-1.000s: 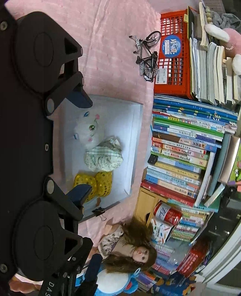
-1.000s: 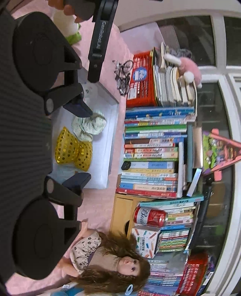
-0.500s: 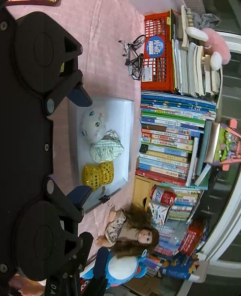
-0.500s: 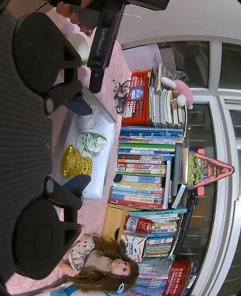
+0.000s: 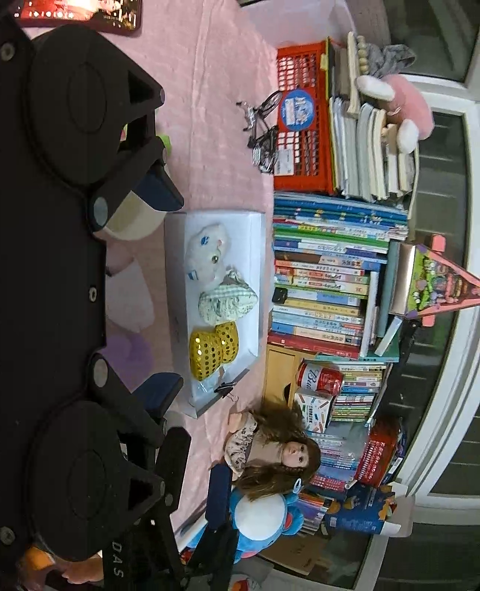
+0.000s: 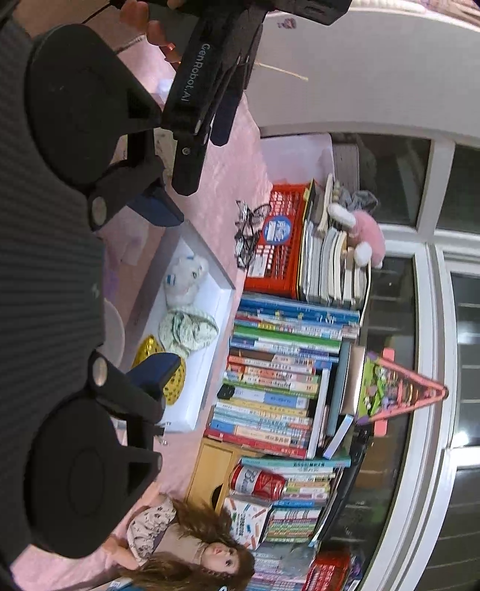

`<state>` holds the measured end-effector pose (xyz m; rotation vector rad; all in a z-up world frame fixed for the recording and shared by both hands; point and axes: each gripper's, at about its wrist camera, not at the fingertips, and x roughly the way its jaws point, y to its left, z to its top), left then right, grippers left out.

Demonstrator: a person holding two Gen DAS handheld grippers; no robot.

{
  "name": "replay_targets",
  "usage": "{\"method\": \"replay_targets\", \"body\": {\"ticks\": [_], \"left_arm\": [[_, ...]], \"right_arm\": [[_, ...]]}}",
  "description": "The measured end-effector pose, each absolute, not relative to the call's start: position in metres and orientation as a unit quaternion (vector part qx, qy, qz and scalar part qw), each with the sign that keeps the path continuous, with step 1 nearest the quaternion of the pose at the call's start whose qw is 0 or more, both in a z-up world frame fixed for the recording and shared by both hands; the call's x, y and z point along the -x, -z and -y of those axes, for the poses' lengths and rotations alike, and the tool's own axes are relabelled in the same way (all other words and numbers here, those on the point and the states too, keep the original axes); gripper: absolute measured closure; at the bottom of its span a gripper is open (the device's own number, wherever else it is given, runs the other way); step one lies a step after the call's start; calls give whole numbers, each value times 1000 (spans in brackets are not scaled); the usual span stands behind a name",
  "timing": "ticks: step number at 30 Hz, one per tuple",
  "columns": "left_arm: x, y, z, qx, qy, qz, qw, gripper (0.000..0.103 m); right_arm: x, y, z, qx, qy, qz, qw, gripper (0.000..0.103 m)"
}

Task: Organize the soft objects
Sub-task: 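Move both tools toward the paper cup and the loose cloths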

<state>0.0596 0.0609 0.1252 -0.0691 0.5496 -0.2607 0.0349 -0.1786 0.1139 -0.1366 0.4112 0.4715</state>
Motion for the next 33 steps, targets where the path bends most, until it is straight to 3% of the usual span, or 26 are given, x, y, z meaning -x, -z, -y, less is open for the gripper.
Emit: {"method": "replay_targets", "body": {"ticks": [23, 33], "left_arm": [[18, -81, -119, 12, 22, -186, 982, 6], [16, -46, -151, 20, -36, -215, 976, 6]], "right_arm": [[-22, -72, 123, 117, -259, -207, 936, 18], [-25, -52, 100, 160, -249, -201, 934, 15]]}}
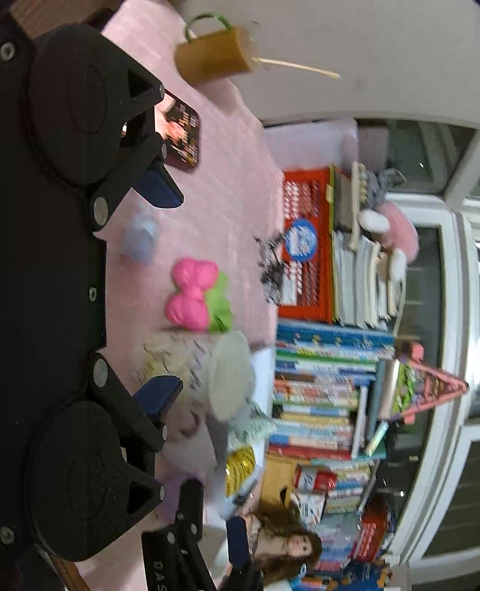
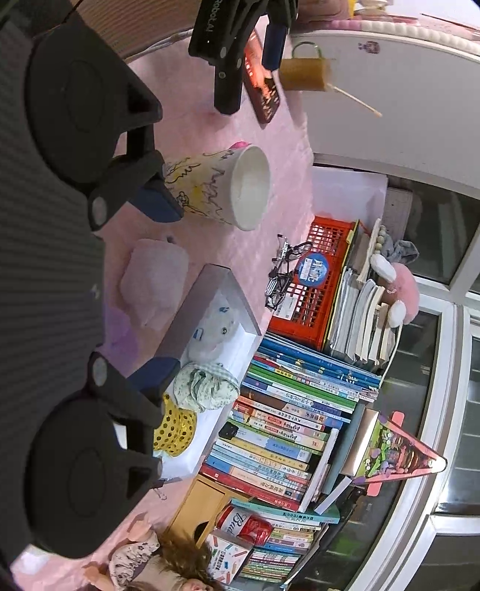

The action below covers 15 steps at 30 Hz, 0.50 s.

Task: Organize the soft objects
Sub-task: 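Move both tools toward the paper cup and the loose cloths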

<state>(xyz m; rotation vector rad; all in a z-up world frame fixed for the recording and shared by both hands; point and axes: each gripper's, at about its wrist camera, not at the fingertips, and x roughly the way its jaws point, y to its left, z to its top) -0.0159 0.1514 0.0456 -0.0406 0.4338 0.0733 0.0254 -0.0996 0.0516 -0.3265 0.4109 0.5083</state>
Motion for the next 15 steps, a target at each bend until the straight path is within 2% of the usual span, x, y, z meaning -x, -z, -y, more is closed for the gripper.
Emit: {"method": "replay_targets", "body": {"ticks": [15], "left_arm": [[-13, -9, -181, 46, -79, -245, 965, 6]], "right_arm": [[-48, -26, 78, 184, -247, -229, 923, 6]]}}
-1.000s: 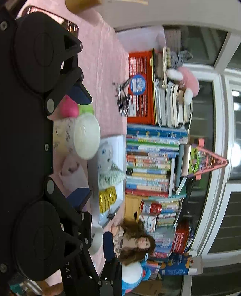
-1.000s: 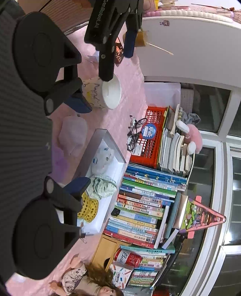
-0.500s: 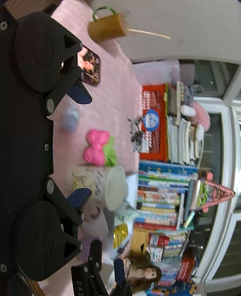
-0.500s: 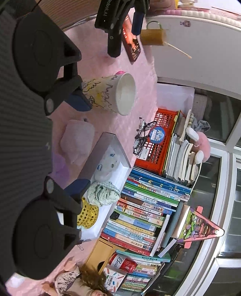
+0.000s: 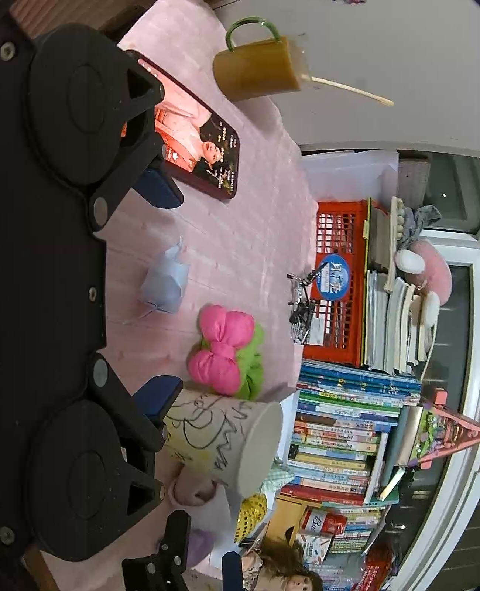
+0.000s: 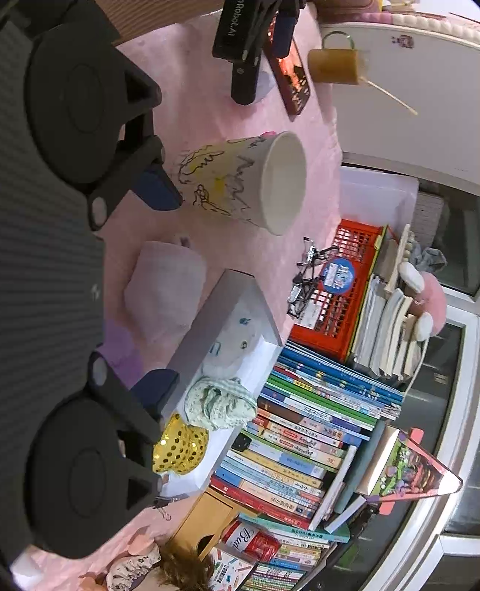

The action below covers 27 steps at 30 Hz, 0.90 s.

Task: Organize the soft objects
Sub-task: 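Move both tools toward the paper cup and the loose cloths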

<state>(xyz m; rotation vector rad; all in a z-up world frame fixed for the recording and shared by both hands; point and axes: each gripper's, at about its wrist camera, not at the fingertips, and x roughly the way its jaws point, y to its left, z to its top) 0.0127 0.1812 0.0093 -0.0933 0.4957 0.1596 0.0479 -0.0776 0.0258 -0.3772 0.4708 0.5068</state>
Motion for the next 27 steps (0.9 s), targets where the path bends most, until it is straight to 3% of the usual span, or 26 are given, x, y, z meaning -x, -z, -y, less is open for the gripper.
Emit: {"method": "replay_targets", "body": {"ticks": [18, 27], "left_arm": [[-36, 5, -177, 39, -73, -263, 961, 13], [-42, 10, -179, 36, -73, -269, 960, 24]], "right_arm": [[-68, -14, 68, 198, -240, -245, 918, 5], [-77, -6, 62, 207, -236, -255, 914, 5]]}}
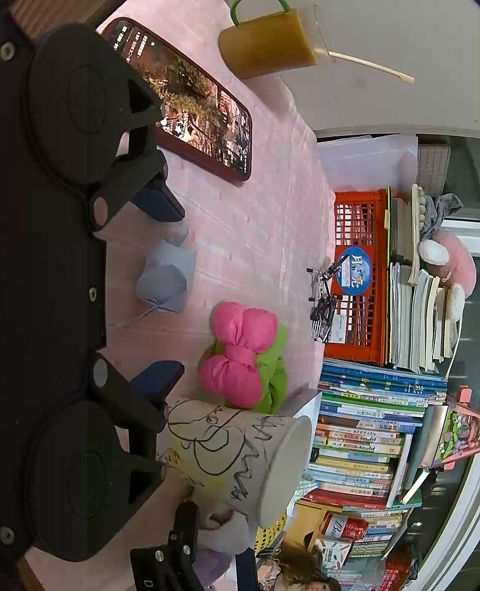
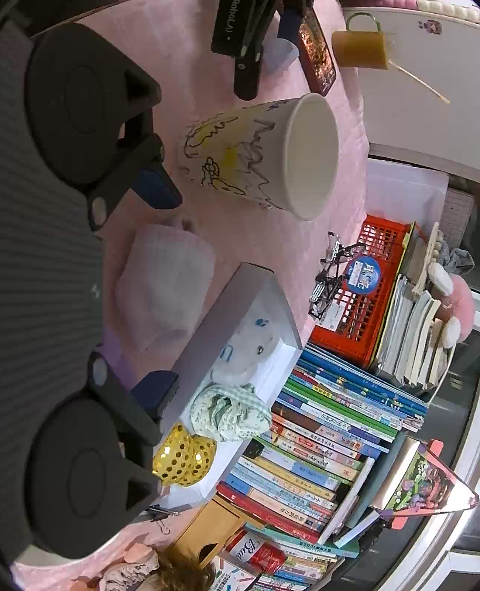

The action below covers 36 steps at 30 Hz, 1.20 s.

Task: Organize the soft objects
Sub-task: 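Move both tools toward the paper cup and the loose cloths, then grasp the lavender cloth with the right tool while the left tool grasps the pale blue cloth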

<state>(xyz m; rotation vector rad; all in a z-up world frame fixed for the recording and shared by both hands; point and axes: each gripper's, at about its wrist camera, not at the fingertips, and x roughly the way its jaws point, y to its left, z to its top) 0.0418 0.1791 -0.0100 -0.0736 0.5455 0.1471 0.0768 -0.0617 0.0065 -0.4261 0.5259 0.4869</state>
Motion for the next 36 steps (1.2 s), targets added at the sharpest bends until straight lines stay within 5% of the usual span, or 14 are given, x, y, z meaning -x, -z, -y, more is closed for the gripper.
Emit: {"method": "replay_targets", "body": {"ticks": [18, 23, 31, 36], "left_arm": [[-47, 13, -177, 22, -75, -267, 960, 42], [-49, 13, -176, 24, -71, -266, 961, 64], [-42, 3, -174, 29, -74, -252, 964, 66], [-35, -21, -175, 30, -77, -225, 971, 66]], "right_arm": [[-84, 5, 59, 212, -233, -272, 909, 14], [-82, 5, 59, 213, -235, -270, 909, 26], [-74, -2, 60, 201, -239, -262, 913, 56], [-70, -19, 65, 193, -232, -249, 920, 59]]}}
